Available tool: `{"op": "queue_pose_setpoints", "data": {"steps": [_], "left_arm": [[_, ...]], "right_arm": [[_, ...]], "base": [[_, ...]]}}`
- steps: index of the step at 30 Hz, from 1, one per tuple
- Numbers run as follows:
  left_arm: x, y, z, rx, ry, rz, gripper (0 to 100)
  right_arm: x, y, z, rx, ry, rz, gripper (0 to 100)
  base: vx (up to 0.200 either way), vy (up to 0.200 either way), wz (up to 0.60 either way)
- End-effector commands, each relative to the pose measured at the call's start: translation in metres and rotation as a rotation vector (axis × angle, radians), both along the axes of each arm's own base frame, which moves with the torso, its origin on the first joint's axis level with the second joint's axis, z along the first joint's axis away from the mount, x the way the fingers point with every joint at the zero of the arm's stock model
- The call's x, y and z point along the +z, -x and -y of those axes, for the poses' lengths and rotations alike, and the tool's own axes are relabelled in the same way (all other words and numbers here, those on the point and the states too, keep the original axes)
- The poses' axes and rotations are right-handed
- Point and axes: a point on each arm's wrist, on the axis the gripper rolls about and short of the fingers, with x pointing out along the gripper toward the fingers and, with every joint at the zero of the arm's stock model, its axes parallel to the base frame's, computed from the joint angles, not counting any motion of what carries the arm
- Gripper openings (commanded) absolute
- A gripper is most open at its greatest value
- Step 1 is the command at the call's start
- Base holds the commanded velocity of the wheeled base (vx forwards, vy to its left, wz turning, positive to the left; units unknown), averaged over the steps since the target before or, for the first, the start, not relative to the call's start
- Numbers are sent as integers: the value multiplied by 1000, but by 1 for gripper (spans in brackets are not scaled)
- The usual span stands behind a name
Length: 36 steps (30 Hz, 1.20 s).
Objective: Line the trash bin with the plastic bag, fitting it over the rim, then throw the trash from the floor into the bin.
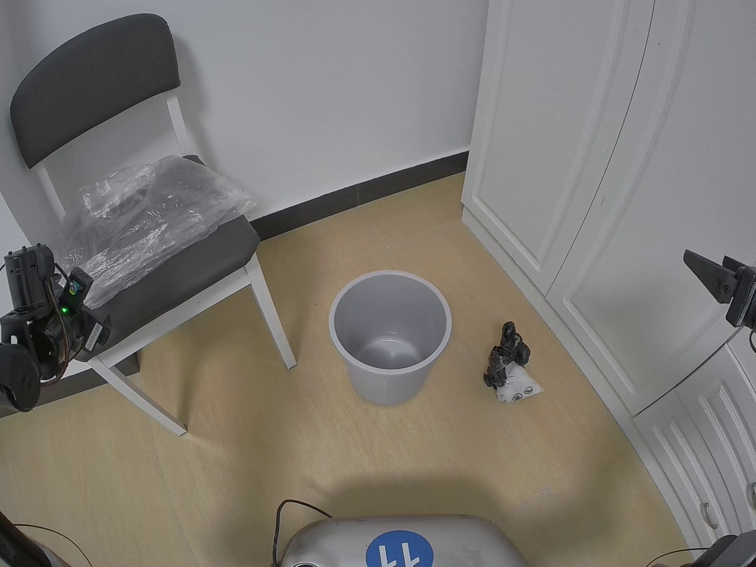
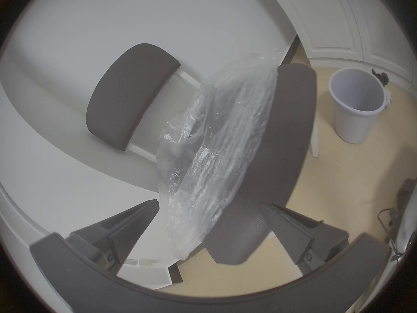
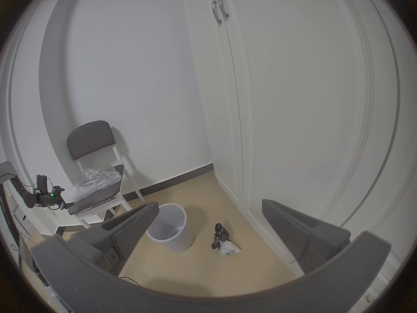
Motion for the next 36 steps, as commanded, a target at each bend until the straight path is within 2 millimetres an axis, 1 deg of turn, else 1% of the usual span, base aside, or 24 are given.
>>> {"op": "queue_pose_setpoints", "data": {"steps": [1,4,6,15,18,23,30,35,36], "left_arm": [[-5,-24,-8,26,-8,-10,100],[4,-31,-11,34,-15,24,100],[6,-36,-14,41,-17,36,100],[3,-49,-29,80,-5,42,100],[5,-50,-31,87,-5,51,100],[-2,-47,-31,86,3,26,100],[-6,-44,-28,80,11,12,100],[-8,-48,-29,82,12,8,100],[-11,-52,-30,85,11,5,100]], "right_arm": [[0,1,0,-1,-2,2,100],[1,0,1,-6,-2,5,100],[1,0,1,-6,-2,3,100],[-2,-3,1,-9,0,-12,100],[-1,-3,1,-9,-1,-11,100],[-1,-3,1,-11,-1,-8,100],[0,-3,1,-11,-1,-5,100],[0,-5,1,-11,-3,8,100],[-1,-8,1,-15,-3,9,100]], "base": [[0,0,0],[0,0,0],[0,0,0],[0,0,0],[0,0,0],[0,0,0],[0,0,0],[0,0,0],[0,0,0]]}}
